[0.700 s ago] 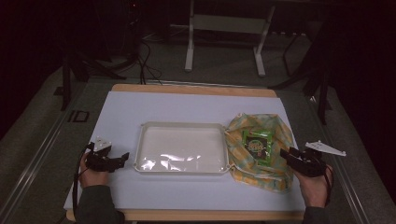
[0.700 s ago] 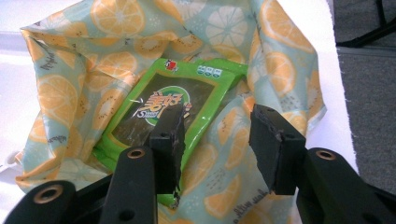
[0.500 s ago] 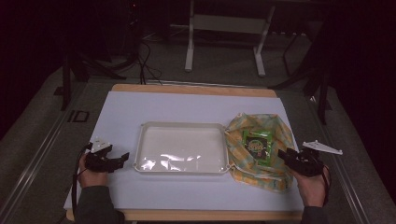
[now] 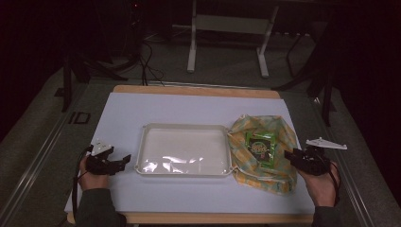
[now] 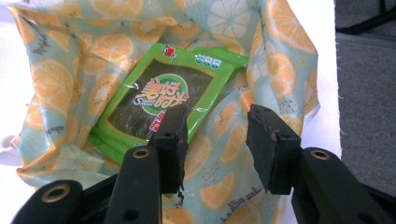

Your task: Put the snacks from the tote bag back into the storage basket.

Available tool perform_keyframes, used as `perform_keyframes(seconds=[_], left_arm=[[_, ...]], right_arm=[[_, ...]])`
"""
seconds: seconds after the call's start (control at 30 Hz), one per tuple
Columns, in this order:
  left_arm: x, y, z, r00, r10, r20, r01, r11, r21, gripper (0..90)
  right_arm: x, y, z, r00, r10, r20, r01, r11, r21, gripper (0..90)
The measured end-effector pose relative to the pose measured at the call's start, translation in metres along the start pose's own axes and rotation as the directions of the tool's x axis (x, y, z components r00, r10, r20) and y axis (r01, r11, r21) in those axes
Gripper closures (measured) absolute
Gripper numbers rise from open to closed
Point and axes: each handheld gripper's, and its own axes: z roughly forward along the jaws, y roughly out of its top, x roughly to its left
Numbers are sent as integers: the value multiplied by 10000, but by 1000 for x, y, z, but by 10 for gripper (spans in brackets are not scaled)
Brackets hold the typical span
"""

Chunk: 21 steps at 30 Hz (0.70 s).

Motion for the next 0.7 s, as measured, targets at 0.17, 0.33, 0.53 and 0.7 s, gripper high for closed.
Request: perform_keyframes(seconds=[0.17, 0.33, 0.53, 0.7], left_arm=[[2, 0, -1, 9999, -94, 95, 95, 9999, -99, 201], [1, 0, -1, 10000, -63, 64, 64, 9999, -93, 202], [0, 0, -1, 10000, -23, 37, 23, 10000, -77, 203], [0, 0, 0, 10000, 1, 42, -1, 10000, -62, 205]], right_arm=[[2, 5, 5, 9998, -194, -41, 196, 9986, 484, 580], [2, 8, 8, 9997, -180, -141, 190, 9974, 691, 581], [-1, 14, 8, 9995, 83, -304, -59, 9970, 778, 581], [-2, 18, 11, 9992, 123, -370, -88, 9954, 955, 577]])
